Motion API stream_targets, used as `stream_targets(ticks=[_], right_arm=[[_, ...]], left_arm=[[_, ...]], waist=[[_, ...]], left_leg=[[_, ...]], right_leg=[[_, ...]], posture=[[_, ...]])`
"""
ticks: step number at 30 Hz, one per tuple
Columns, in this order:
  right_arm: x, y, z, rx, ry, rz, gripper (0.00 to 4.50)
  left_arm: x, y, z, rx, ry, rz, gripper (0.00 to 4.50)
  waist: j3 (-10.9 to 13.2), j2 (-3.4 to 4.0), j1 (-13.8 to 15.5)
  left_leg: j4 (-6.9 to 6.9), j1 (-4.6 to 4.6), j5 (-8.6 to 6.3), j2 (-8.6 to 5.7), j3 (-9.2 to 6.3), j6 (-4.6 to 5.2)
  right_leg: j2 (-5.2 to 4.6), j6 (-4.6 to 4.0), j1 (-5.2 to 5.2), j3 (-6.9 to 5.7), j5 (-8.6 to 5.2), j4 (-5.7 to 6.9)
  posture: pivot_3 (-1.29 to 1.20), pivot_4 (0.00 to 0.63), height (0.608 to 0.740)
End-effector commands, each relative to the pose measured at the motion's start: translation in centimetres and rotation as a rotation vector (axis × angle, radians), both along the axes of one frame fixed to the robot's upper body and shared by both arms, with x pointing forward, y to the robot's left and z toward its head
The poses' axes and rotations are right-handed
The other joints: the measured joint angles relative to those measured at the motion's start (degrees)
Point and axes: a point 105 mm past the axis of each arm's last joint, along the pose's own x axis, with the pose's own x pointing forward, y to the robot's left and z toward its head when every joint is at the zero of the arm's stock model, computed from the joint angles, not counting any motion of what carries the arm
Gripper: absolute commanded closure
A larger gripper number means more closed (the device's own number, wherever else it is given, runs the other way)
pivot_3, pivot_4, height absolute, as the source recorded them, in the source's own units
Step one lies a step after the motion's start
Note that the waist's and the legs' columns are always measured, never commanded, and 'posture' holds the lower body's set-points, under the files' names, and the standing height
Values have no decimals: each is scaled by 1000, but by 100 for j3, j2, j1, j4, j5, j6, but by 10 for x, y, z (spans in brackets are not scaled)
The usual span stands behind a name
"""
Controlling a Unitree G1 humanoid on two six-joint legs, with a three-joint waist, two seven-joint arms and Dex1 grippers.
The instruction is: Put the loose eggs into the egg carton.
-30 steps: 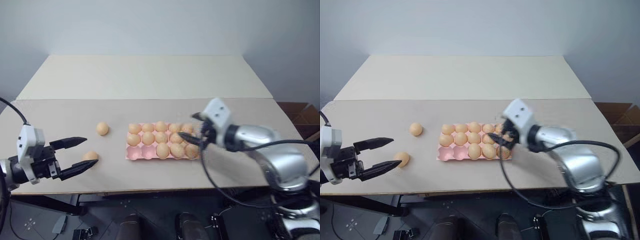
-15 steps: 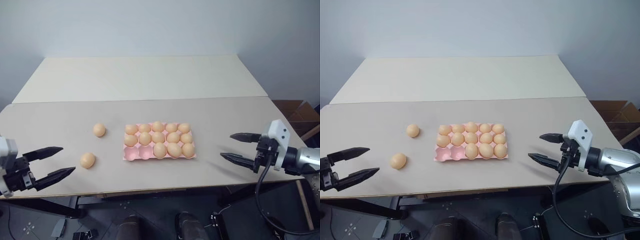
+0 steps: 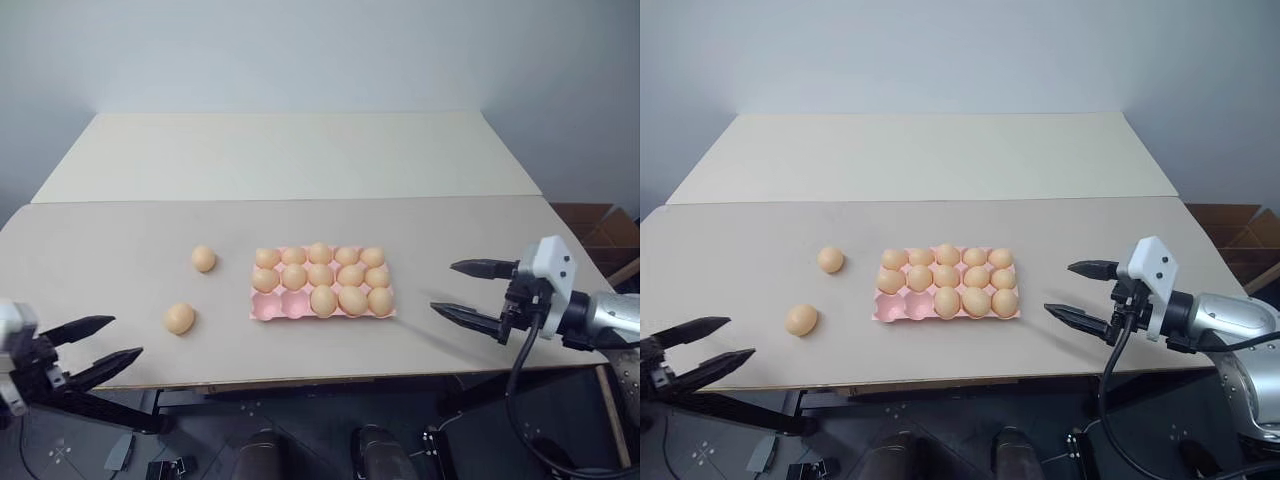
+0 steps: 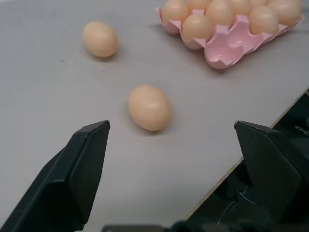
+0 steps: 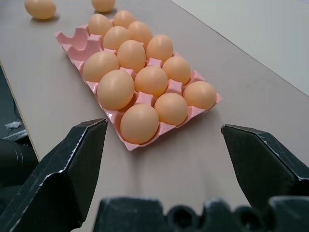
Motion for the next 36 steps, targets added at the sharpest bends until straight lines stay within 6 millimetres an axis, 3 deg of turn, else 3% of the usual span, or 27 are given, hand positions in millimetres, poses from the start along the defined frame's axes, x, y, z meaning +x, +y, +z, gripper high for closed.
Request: stream_targets(ticks=[1,8,11,14,20,23,29,36], right_arm=[[-3,10,10,15,-48,46,55],[-1,14,10,3,-49,62,55],[-2,16,11,12,-50,70,55],[-1,16,10,9,-49,65,0],[0,17,12,17,-61,53,0],[0,17,13,19,-67,43,0],[1,21,11,29,-75,28,0],[5,24,10,33,-92,2,0]], left_arm=[[21,-11,-4,-6,1,64,0],[49,-37,-27,-44,80,161,0],[57,-37,-41,20,105,231,0],[65,-36,-49,41,108,279,587],[72,-41,-39,31,48,249,2595],[73,-45,-22,60,-48,189,2595],[72,-91,23,-4,-201,-96,2595],[87,-159,15,-104,-200,-262,2595]], waist=[[-1,-2,25],[-3,-5,14],[-3,-5,4],[-3,-5,14],[-3,-5,23],[-3,-5,28],[-3,-6,68],[-5,-5,79]], left_leg=[[0,0,0,0,0,0],[1,-6,0,-4,-2,1],[0,-5,-1,-4,-6,1],[1,-2,0,-4,-4,1],[2,0,0,-5,-3,0],[2,-6,0,-6,-3,0],[4,-8,0,-7,-2,0],[15,-11,0,-16,1,1]], right_leg=[[0,-1,1,0,3,0],[3,22,-1,6,43,-3],[4,22,-1,7,43,-3],[7,21,2,3,44,2],[5,19,3,5,44,4],[4,19,0,4,43,-1],[2,17,0,2,43,-2],[1,38,9,12,55,-8]], posture=[[0,150,740],[0,150,740],[0,150,740],[0,150,740],[0,150,740],[0,150,740],[0,150,740],[0,150,740]])
